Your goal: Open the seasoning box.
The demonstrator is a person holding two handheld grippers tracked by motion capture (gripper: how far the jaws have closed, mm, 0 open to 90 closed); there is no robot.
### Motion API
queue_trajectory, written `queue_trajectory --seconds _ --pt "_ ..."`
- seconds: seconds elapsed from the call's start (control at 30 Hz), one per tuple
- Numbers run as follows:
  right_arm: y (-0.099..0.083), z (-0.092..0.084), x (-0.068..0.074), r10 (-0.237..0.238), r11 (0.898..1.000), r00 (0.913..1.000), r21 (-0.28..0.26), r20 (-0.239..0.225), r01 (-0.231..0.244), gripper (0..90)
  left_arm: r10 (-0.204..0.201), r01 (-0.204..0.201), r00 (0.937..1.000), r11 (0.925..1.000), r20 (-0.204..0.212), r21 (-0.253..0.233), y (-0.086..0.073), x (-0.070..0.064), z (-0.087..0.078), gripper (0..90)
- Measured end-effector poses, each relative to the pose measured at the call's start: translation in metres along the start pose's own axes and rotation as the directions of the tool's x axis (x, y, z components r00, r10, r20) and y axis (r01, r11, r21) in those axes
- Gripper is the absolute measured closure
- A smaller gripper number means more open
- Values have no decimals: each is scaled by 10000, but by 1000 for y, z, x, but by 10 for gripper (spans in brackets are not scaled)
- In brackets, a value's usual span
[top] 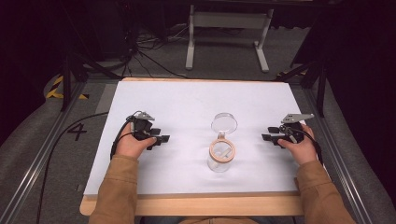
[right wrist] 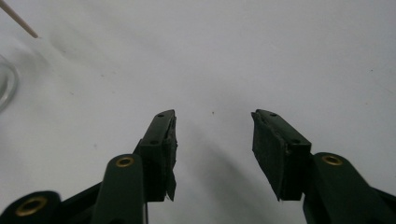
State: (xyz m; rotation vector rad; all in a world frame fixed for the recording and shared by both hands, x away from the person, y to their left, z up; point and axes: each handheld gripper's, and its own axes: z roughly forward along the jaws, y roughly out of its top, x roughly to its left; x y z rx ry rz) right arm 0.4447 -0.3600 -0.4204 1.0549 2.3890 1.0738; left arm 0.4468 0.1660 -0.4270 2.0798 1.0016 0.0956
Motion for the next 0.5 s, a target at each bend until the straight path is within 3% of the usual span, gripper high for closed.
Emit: queue_trajectory --seconds 0.13,0.43,0.5 --pt "-5 7 -1 -19 10000 9996 -79 269 21 486 83 -83 10000 10000 -13 38 -5 6 6 399" --pt "-8 12 0 32 10000 9997 6 260 -32 468 524 -523 9983 9986 -241 19 -5 7 9 331" --pt "-7 13 0 11 10000 9997 9 255 -11 464 418 -417 9987 9991 -288 40 -5 6 10 306"
